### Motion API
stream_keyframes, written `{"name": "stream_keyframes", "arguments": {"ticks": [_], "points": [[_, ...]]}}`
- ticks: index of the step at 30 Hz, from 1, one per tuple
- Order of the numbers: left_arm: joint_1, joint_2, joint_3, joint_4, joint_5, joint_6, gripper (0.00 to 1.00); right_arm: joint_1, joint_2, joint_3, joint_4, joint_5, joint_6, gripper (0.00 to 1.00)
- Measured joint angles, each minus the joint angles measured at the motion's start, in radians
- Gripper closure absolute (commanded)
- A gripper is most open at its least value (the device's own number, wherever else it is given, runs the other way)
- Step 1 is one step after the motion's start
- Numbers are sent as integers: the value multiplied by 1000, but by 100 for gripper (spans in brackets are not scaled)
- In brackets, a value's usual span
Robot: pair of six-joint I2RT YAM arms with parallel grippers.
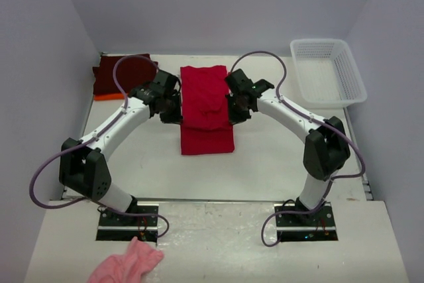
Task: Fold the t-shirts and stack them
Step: Fold the folded rectangular tshirt in 1/3 of the way
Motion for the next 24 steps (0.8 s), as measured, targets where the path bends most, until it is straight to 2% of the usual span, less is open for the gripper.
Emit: {"name": "stream_keyframes", "arguments": {"ticks": [18, 20, 22, 24], "points": [[68, 279, 41, 107, 32, 63, 100, -85, 298, 259, -38, -89, -95, 100], [75, 311, 52, 117, 32, 66, 100, -93, 335, 294, -41, -99, -103, 96], [80, 340, 63, 129, 32, 69, 84, -101, 367, 322, -42, -105, -109, 84], [84, 367, 76, 144, 31, 78, 66, -106, 396, 347, -45, -105, -121, 78]]}}
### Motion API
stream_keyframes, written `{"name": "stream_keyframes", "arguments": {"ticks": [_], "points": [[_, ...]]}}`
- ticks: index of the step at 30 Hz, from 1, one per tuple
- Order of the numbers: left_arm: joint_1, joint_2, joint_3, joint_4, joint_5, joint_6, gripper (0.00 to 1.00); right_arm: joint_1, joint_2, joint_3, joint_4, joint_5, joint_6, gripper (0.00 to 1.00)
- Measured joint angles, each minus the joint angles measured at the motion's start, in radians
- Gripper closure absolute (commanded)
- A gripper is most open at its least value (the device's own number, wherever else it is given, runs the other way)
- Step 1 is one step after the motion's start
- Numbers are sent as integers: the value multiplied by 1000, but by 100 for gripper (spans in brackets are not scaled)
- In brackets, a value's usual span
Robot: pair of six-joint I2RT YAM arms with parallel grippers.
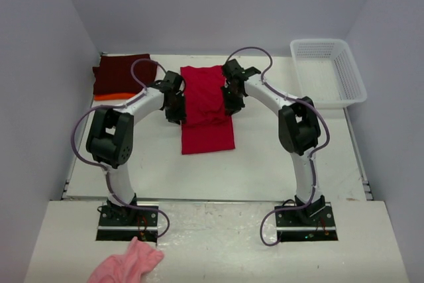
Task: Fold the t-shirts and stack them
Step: Fold the folded rectangular tshirt in 1/3 of the way
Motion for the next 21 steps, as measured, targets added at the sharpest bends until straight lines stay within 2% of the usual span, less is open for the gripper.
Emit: {"name": "stream_keyframes", "arguments": {"ticks": [1, 2, 3, 4, 5, 7, 9, 10, 13, 14, 15, 16, 17, 18, 21], "points": [[1, 10, 4, 10, -5, 2, 63, -3, 11, 11, -1, 1, -5, 72], [2, 15, 6, 19, -14, 3, 57, -6, 23, 23, -2, 3, -9, 71], [2, 16, 8, 24, -25, 7, 55, -9, 34, 34, -2, 5, -12, 69], [2, 16, 10, 30, -40, 9, 53, -12, 44, 49, -4, 6, -16, 57], [2, 16, 18, 35, -55, 12, 47, -16, 55, 68, -8, 8, -18, 53], [2, 16, 35, 56, -89, 20, 42, -26, 78, 122, -19, 13, -29, 47], [2, -2, 42, 93, -123, 30, 39, -37, 100, 198, -40, 30, -43, 35], [2, -20, 42, 105, -142, 35, 39, -42, 103, 224, -39, 39, -49, 25], [1, -109, 42, 129, -185, 42, 39, -53, 80, 254, -38, 70, -71, 22], [0, -144, 42, 134, -194, 43, 44, -55, 66, 246, -39, 74, -72, 24], [-1, -182, 42, 135, -195, 47, 51, -56, 45, 228, -37, 79, -72, 32], [-3, -212, 42, 135, -193, 49, 65, -56, 16, 196, -37, 81, -74, 40], [-7, -239, 42, 134, -188, 51, 100, -55, -21, 147, -24, 82, -71, 51], [-14, -257, 42, 130, -180, 50, 100, -53, -64, 91, -13, 79, -72, 100], [-55, -280, 13, 135, -118, 58, 100, -34, -192, -93, 20, 66, -55, 100]]}}
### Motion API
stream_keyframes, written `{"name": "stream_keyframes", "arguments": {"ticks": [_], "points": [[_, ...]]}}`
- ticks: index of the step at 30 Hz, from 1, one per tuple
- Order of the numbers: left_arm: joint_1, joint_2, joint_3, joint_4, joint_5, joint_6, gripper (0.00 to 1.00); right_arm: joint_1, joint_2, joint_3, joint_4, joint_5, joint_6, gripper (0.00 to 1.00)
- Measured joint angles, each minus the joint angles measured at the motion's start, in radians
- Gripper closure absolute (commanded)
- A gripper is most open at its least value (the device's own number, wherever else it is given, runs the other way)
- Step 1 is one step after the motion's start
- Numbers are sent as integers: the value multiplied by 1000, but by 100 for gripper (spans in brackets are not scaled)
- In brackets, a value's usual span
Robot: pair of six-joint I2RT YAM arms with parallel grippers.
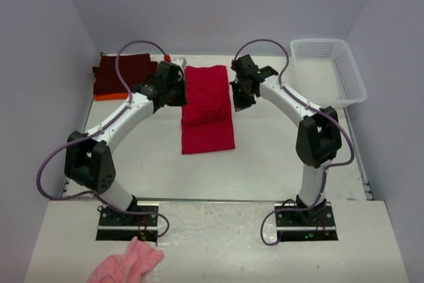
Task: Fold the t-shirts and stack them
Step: Fold the folded rectangular tshirt in 1/3 of the way
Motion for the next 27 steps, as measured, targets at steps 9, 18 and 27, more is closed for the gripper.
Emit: {"name": "stream_keyframes", "arguments": {"ticks": [9, 18, 27], "points": [[-162, 61, -210, 13, 177, -64, 100, 87, -4, -143, 71, -95, 42, 100], [-158, 205, -132, 74, 190, -74, 100, 116, 118, -65, 78, -126, 60, 100], [-102, 340, -27, 119, 192, -74, 100, 116, 120, -45, 73, -136, 59, 100]]}}
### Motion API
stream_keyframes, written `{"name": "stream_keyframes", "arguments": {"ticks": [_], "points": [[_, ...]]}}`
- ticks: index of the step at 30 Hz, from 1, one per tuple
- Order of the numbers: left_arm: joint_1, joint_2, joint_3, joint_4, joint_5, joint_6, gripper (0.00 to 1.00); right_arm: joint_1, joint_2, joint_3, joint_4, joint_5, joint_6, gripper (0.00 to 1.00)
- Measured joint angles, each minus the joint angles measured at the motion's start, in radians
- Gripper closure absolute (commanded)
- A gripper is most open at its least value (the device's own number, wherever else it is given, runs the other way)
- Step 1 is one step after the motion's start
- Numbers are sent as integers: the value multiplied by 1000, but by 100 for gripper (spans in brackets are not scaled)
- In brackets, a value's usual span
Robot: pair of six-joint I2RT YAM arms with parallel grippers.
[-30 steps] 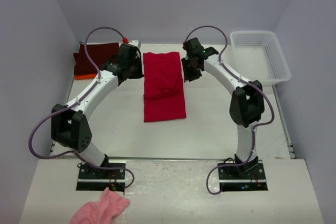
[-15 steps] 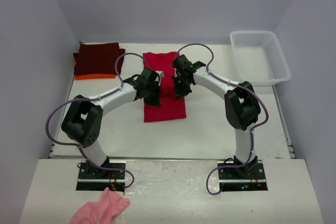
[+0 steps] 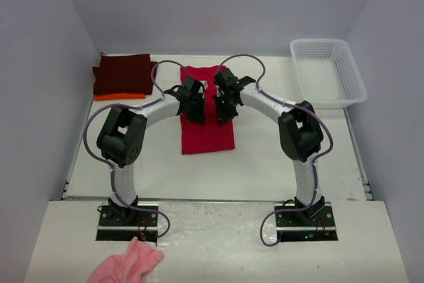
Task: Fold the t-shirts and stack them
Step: Fold the folded rectangular tshirt in 1/3 of the way
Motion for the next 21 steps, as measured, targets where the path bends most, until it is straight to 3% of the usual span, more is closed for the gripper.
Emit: {"name": "stream_keyframes", "arguments": {"ticks": [10, 21], "points": [[134, 42, 18, 10, -10, 11, 100, 0, 4, -30, 5, -2, 1, 100], [145, 50, 18, 34, 3, 21, 100, 1, 75, -42, 21, -24, 27, 100]]}}
